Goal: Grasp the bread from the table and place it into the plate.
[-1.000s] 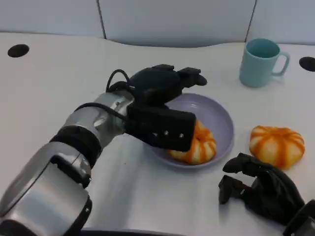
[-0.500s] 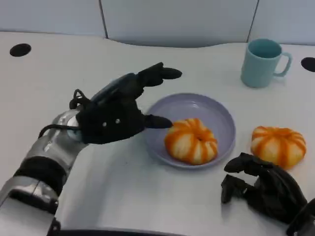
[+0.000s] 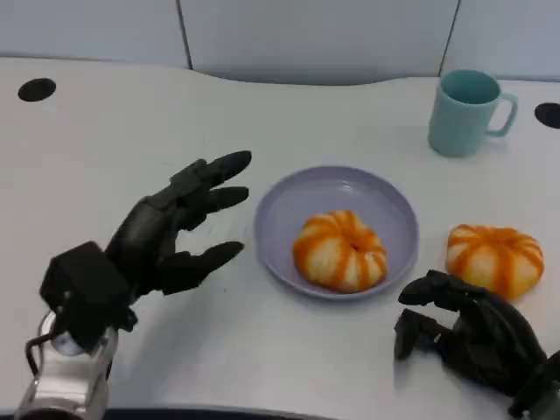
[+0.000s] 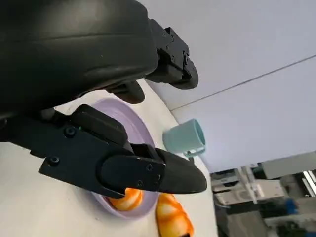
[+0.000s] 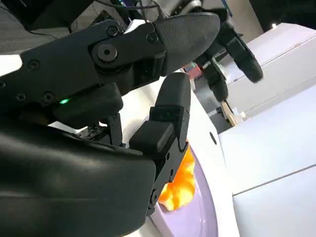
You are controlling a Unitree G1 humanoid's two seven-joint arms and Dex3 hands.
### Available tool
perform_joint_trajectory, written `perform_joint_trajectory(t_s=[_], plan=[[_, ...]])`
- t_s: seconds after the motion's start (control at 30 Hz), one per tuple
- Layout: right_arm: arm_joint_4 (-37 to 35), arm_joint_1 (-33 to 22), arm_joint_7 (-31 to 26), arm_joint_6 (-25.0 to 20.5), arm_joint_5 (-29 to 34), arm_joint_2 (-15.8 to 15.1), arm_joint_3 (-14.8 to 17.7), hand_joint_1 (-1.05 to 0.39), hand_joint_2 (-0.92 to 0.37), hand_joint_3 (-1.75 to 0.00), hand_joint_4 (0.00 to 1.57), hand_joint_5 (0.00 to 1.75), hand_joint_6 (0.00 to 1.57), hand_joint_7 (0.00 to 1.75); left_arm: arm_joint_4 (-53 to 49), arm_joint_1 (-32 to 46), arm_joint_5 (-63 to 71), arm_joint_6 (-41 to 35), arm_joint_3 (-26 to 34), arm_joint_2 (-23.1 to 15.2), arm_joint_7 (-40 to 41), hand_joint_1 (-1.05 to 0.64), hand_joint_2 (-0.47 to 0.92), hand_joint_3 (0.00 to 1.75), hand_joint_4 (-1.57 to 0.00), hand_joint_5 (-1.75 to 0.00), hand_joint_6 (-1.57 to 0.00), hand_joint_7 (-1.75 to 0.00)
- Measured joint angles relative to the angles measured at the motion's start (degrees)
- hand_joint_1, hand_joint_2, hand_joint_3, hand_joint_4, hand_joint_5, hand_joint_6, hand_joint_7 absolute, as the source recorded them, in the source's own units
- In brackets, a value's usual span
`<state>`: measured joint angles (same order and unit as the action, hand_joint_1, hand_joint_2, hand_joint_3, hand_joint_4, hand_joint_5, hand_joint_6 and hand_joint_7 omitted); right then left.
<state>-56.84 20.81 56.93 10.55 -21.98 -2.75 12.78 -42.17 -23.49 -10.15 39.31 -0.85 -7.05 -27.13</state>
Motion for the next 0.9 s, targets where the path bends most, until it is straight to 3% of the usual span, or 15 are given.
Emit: perform_joint_trajectory(t_s=[0.2, 0.33, 0.4, 0.5, 0.63, 0.8, 0.9], plan=[[0.0, 0.09, 0.02, -0.44, -0.01, -0.02, 0.1, -0.48, -0.92, -0.11, 0.64, 1.54, 0.81, 0.79, 6.64, 5.89, -8.79, -4.37, 3.99, 0.21, -6.06, -0.87, 0.92, 0.33, -0.21, -0.88, -0.39, -0.16], [-0.33, 0.21, 0.08, -0.25, 0.02, -0.08, 0.22, -0.48, -0.92, -0.12, 0.65, 1.53, 0.81, 0.79, 11.02, 10.31, -12.72, -8.0, 5.83, 1.49, -7.28, -0.82, 0.92, 0.24, -0.2, -1.12, -0.48, -0.22], [-0.31, 0.18, 0.07, -0.12, 0.12, -0.1, 0.19, -0.48, -0.92, -0.14, 0.64, 1.53, 0.81, 0.8, 13.25, 12.77, -15.3, -10.7, 6.81, 2.68, -7.65, -0.81, 0.92, 0.23, -0.16, -1.32, -0.48, -0.33], [-0.29, 0.11, 0.06, 0.21, 0.24, -0.13, 0.13, -0.48, -0.92, -0.14, 0.64, 1.52, 0.8, 0.81, 15.05, 15.61, -17.03, -13.4, 8.08, 3.96, -7.72, -0.79, 0.92, 0.23, -0.09, -1.56, -0.27, -0.82], [-0.25, 0.04, 0.07, 0.29, 0.25, -0.14, 0.12, -0.48, -0.92, -0.14, 0.65, 1.53, 0.8, 0.82, 16.26, 17.75, -17.53, -14.4, 9.51, 5.17, -7.71, -0.77, 0.92, 0.22, -0.1, -1.69, -0.16, -1.22], [-0.23, 0.0, 0.07, 0.23, 0.24, -0.17, 0.13, -0.48, -0.92, -0.13, 0.65, 1.54, 0.8, 0.84, 16.37, 18.38, -17.58, -15.08, 11.18, 5.54, -7.71, -0.77, 0.92, 0.22, -0.13, -1.72, -0.12, -1.37], [-0.23, 0.0, 0.03, 0.23, 0.24, -0.21, 0.12, -0.49, -0.92, -0.12, 0.63, 1.51, 0.79, 0.84, 17.11, 18.82, -17.53, -15.61, 11.53, 6.21, -7.22, -0.74, 0.92, 0.23, -0.18, -1.74, -0.07, -1.57]])
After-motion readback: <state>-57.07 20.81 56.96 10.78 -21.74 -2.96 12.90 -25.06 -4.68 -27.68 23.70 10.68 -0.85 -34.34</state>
